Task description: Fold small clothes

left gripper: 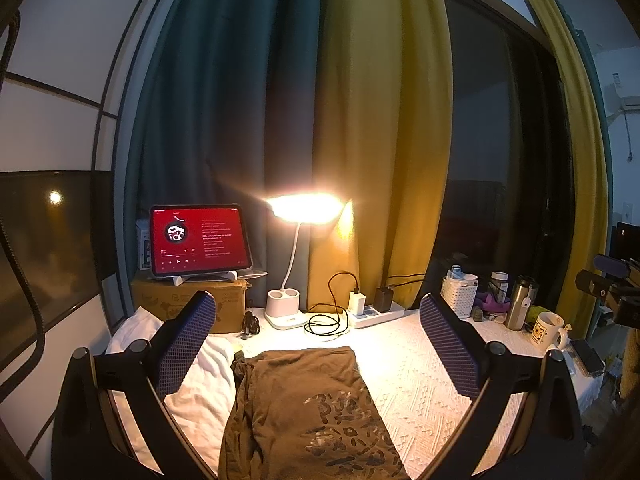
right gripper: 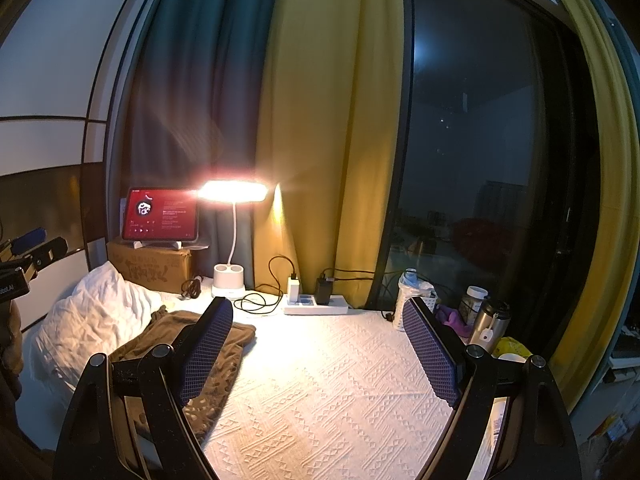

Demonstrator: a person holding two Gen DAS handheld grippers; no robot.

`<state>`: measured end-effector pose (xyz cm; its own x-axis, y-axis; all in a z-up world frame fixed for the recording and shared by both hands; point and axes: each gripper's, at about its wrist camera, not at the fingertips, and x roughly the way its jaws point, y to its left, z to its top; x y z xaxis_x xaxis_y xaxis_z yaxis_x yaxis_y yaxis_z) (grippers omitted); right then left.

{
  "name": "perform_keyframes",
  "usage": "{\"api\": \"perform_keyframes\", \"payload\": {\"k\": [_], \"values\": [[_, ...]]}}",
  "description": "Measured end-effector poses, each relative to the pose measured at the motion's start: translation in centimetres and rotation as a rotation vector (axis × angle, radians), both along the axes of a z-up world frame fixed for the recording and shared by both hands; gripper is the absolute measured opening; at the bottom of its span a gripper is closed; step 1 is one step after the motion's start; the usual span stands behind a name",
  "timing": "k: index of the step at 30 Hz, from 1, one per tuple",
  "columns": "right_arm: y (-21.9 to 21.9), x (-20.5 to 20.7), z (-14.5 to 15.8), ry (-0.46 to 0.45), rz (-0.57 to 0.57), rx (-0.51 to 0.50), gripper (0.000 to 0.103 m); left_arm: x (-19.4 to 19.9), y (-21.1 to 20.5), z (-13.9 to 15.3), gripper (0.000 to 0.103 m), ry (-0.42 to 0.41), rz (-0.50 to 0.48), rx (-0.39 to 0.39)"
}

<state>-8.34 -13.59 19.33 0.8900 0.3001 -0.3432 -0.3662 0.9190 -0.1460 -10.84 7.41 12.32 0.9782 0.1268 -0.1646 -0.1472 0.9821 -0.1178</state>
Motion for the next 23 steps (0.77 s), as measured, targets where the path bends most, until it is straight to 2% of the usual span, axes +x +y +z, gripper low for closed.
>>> {"api": "perform_keyframes", "payload": {"k": [23], "values": [[-0.24, 0.28, -0.46, 0.011, 0.001, -0.004, 0.088, 0.47, -0.53, -0.19, 0.101, 0.011, -0.020, 0.010]]}}
